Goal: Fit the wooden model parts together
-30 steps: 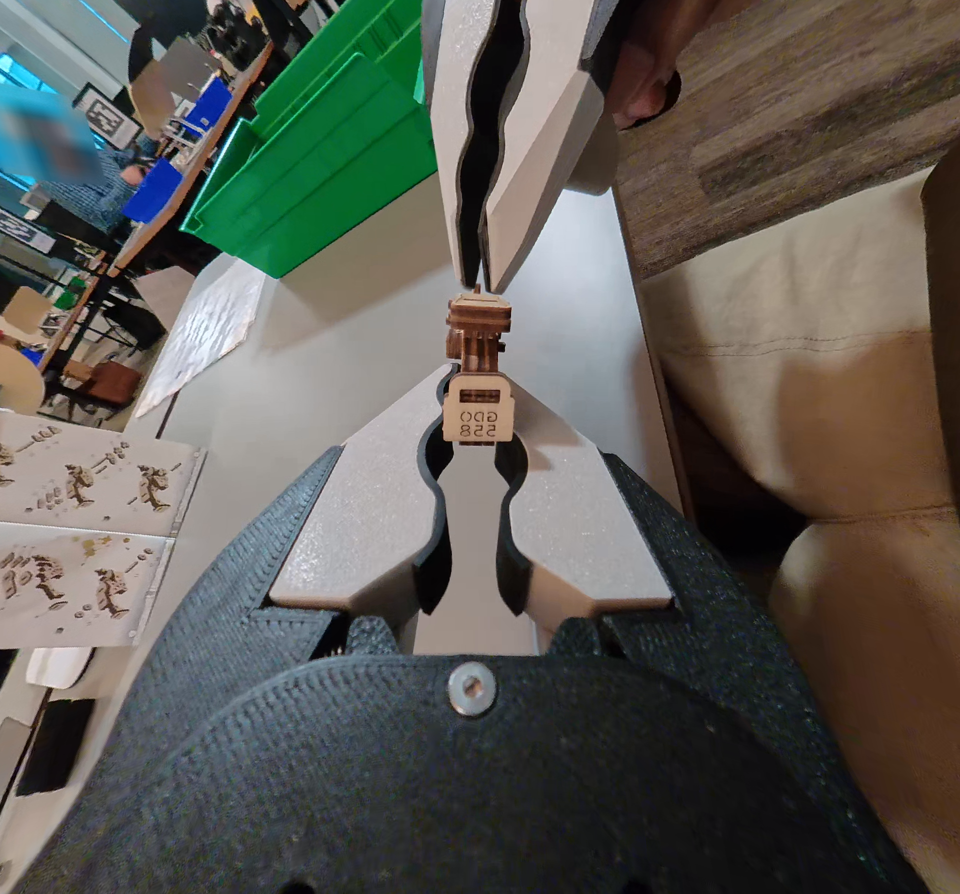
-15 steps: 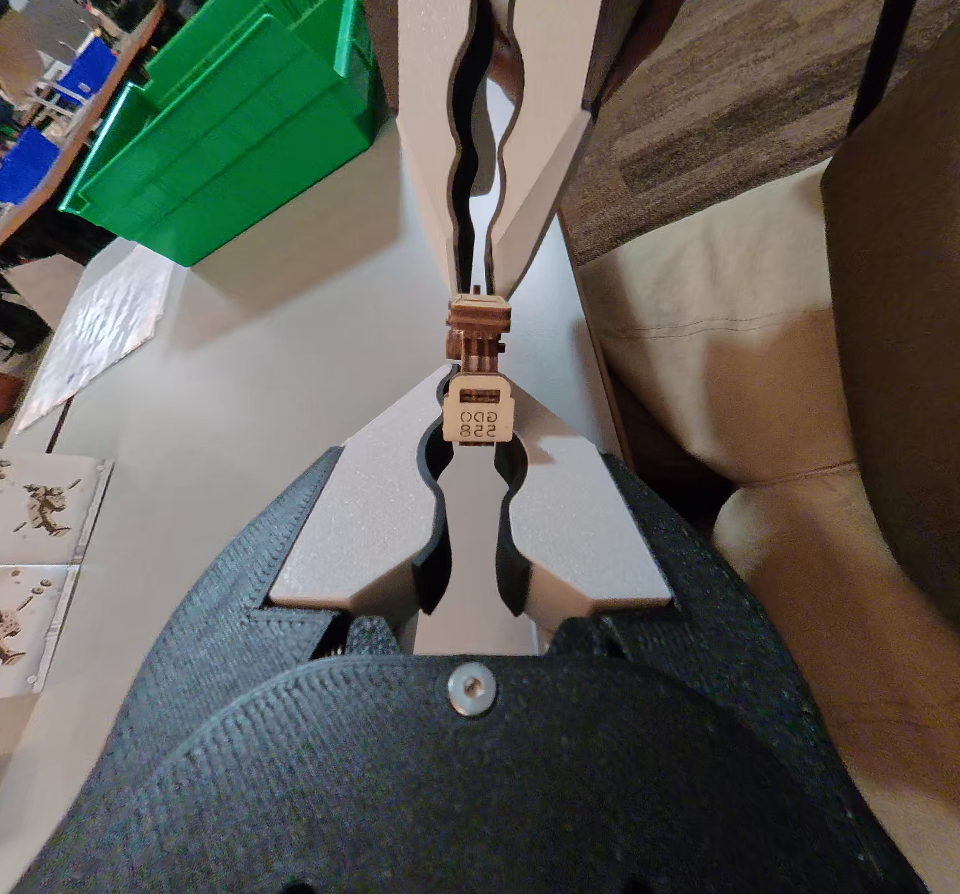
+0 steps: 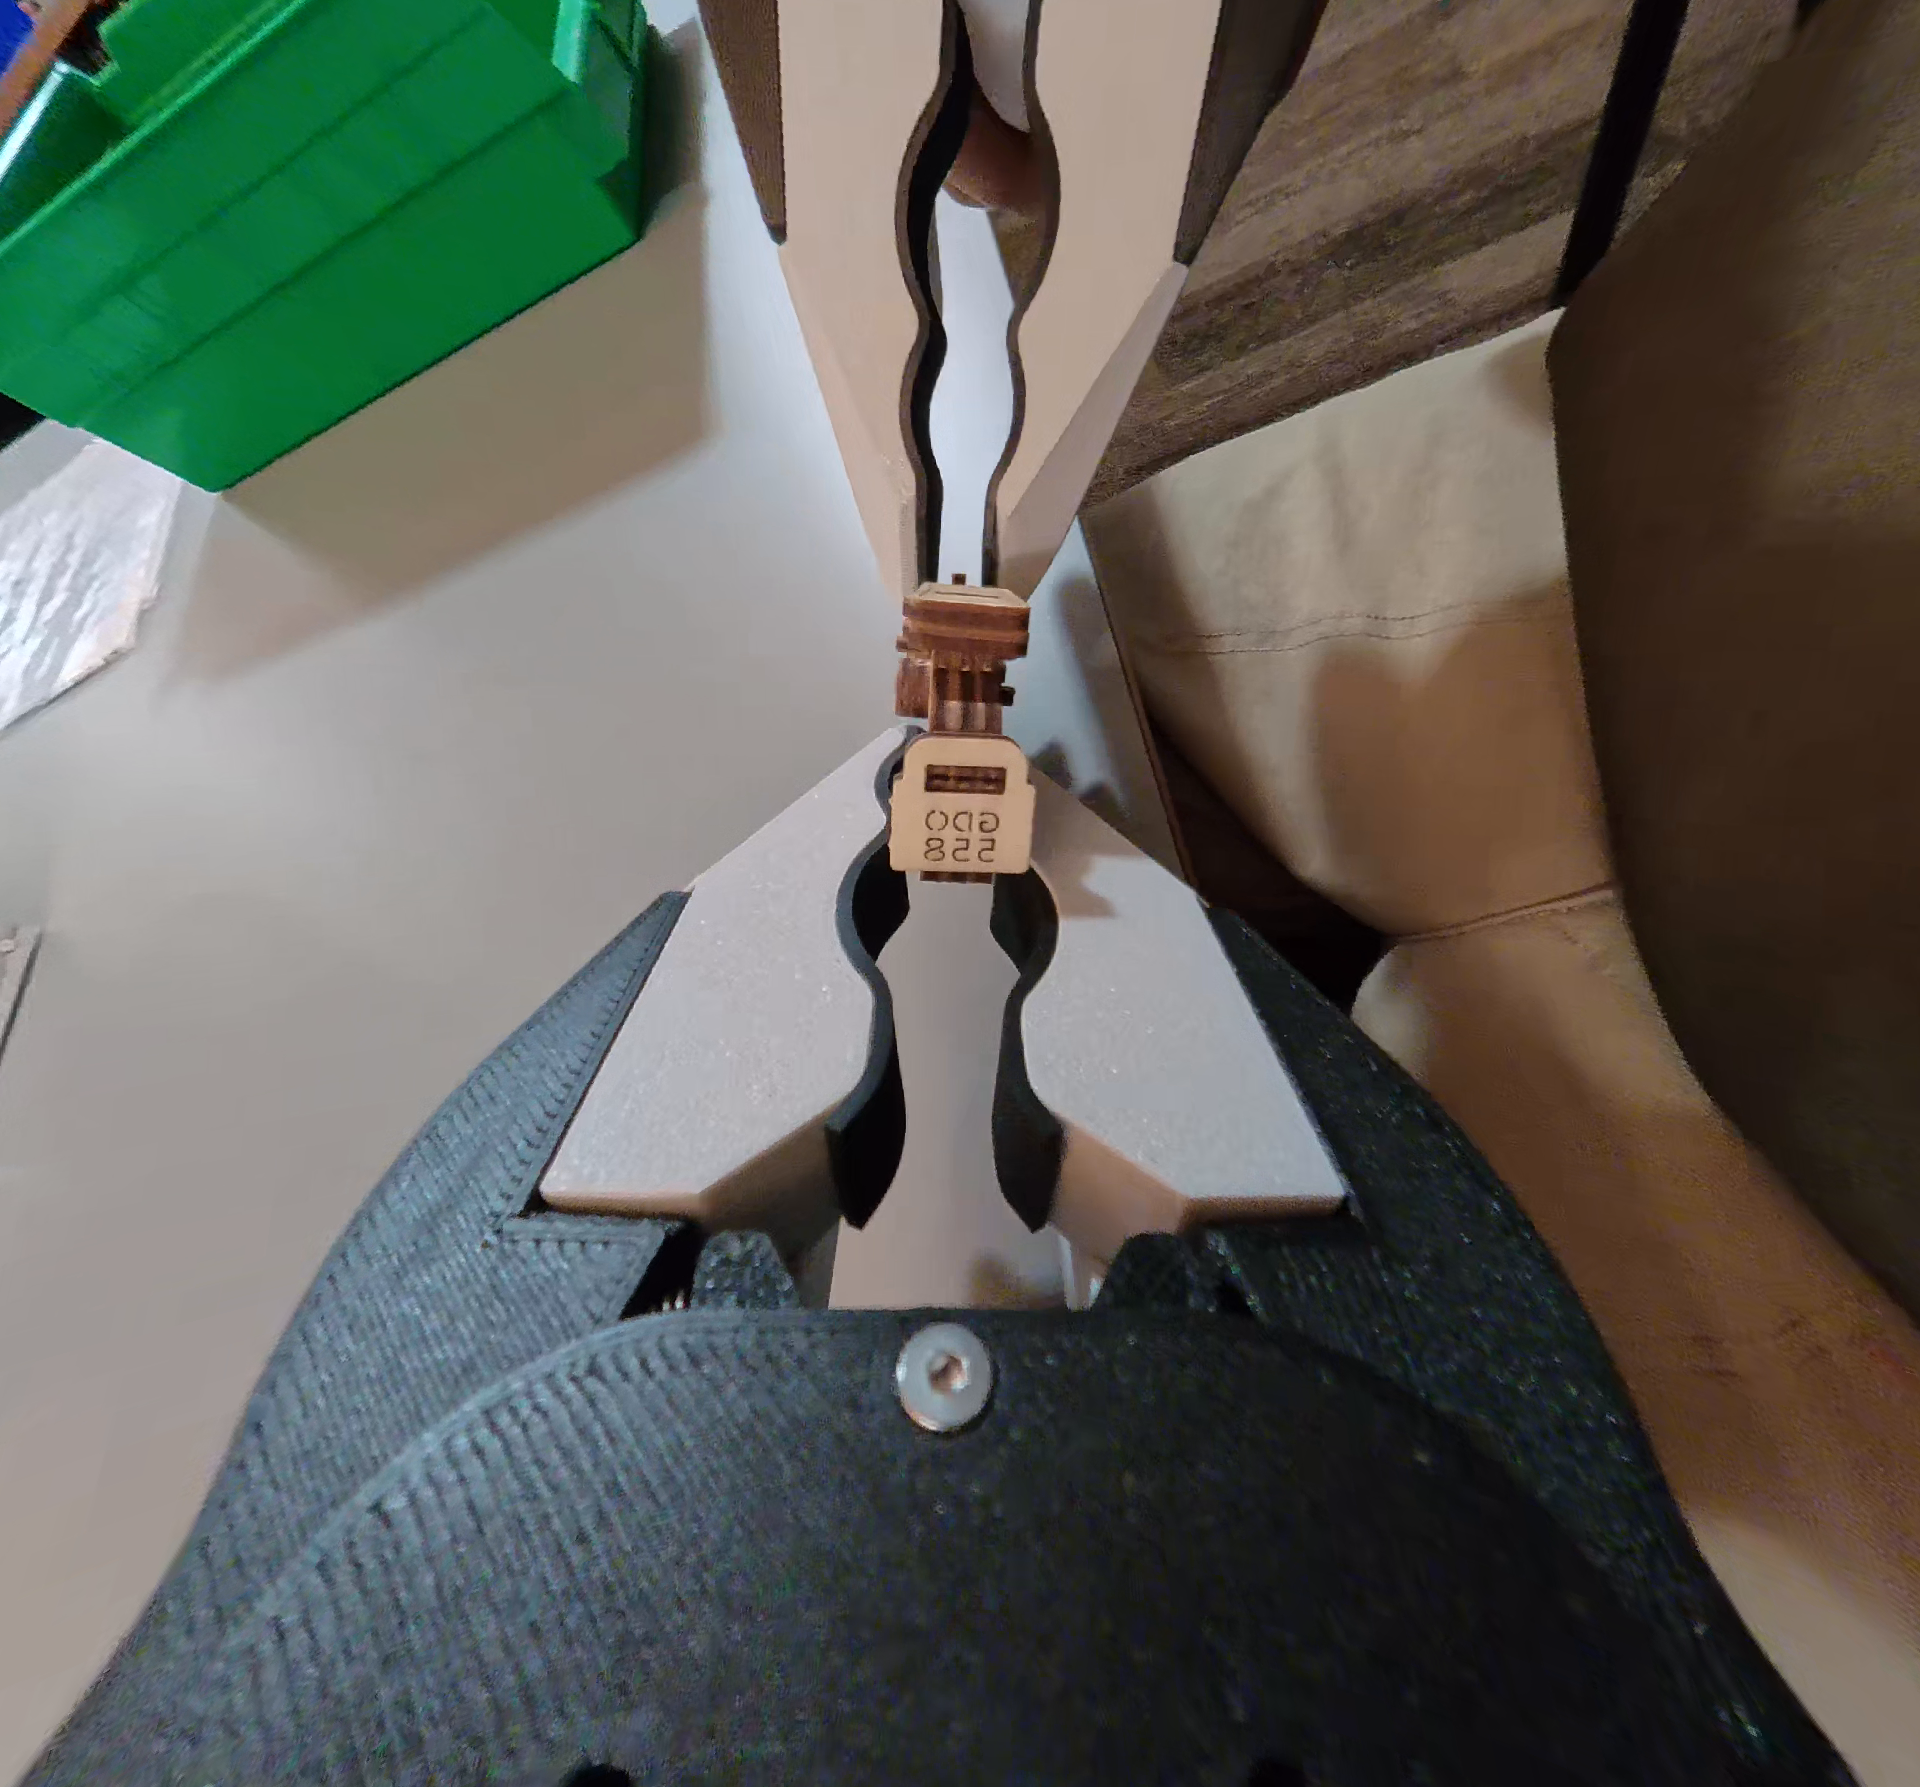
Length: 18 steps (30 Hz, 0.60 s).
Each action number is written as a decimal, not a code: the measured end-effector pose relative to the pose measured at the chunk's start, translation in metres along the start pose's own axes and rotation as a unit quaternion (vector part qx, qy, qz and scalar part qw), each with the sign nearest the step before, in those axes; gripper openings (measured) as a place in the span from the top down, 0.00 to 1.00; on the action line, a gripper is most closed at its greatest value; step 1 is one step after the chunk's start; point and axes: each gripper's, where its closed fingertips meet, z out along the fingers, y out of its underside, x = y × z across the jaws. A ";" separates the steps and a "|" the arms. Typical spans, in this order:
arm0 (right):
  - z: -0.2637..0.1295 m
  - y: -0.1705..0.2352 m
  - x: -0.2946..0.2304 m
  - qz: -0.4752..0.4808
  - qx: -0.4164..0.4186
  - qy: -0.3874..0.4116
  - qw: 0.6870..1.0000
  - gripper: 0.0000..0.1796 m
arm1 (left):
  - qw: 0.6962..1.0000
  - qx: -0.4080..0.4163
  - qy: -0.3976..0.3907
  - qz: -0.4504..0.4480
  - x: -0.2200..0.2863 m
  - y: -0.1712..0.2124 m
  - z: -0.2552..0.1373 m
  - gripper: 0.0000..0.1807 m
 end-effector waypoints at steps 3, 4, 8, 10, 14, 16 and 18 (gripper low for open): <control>0.003 0.003 -0.002 -0.001 -0.008 -0.004 1.000 0.96 | 1.000 -0.008 0.007 -0.006 0.001 0.003 0.001 0.95; 0.003 0.003 -0.002 0.002 -0.007 -0.005 1.000 0.96 | 1.000 -0.008 0.008 -0.008 0.001 0.003 0.001 0.95; 0.003 0.003 -0.001 0.033 0.008 -0.018 0.999 0.96 | 1.000 -0.009 0.018 -0.024 0.000 0.003 0.001 0.95; 0.003 0.002 -0.001 0.050 0.015 -0.024 0.998 0.96 | 0.999 -0.009 0.022 -0.030 0.000 0.003 0.001 0.95; 0.003 0.002 -0.001 0.060 0.020 -0.027 0.998 0.96 | 0.999 -0.010 0.027 -0.041 0.000 0.003 0.001 0.95; 0.003 0.002 -0.001 0.064 0.022 -0.028 0.997 0.96 | 0.999 -0.010 0.029 -0.044 -0.001 0.004 0.001 0.95; 0.004 0.002 0.000 0.072 0.025 -0.030 0.997 0.96 | 0.998 -0.011 0.031 -0.048 -0.001 0.004 0.001 0.95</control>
